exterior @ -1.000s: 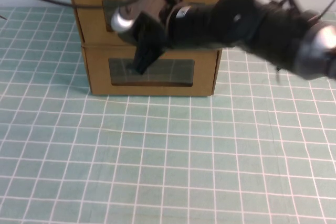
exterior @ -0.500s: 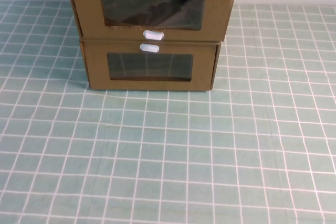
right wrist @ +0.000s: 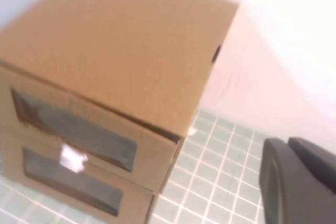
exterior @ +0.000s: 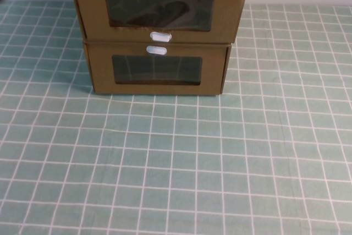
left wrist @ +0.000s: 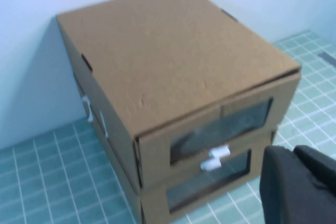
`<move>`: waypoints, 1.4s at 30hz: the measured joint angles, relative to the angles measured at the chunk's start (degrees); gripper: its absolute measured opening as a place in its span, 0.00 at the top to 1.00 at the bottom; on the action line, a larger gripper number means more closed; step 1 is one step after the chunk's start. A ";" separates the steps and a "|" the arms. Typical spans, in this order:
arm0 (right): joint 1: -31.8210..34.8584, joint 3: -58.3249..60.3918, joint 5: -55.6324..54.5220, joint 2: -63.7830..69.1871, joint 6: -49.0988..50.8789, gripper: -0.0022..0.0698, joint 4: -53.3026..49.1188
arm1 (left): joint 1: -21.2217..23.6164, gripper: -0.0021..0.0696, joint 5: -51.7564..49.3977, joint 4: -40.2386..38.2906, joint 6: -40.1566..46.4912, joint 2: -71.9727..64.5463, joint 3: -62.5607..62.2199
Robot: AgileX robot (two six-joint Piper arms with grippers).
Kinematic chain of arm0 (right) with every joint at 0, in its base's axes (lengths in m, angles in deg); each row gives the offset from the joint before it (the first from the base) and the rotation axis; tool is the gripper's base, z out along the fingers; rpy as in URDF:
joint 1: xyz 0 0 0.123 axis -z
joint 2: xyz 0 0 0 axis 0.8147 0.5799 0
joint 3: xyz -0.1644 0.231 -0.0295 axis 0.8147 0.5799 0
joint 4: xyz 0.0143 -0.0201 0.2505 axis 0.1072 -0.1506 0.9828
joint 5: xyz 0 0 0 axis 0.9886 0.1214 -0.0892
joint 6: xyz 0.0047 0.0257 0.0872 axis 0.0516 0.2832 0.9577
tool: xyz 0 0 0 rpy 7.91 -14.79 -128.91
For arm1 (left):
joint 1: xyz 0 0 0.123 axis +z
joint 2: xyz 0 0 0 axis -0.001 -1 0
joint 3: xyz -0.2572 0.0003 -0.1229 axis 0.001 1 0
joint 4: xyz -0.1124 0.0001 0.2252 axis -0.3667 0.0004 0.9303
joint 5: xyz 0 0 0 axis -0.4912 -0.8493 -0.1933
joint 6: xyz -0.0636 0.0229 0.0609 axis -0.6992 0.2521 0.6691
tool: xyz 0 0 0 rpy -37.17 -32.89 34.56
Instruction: Close the shoe box
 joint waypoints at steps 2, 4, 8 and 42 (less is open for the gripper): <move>0.00 3.90 -1.61 -4.90 2.55 0.99 -0.13 | 0.00 0.98 1.29 0.55 -0.14 5.50 6.78; 0.00 9.16 -3.18 -9.36 4.58 0.99 -0.22 | 0.00 0.98 3.27 0.83 -0.18 10.80 13.68; 0.00 22.33 -4.93 -19.52 10.39 0.99 -0.66 | 0.00 0.98 8.94 1.15 -0.18 22.19 29.82; 0.00 91.26 -18.73 -76.64 33.51 0.99 -9.88 | 0.00 0.98 34.96 -3.94 -0.82 53.32 77.68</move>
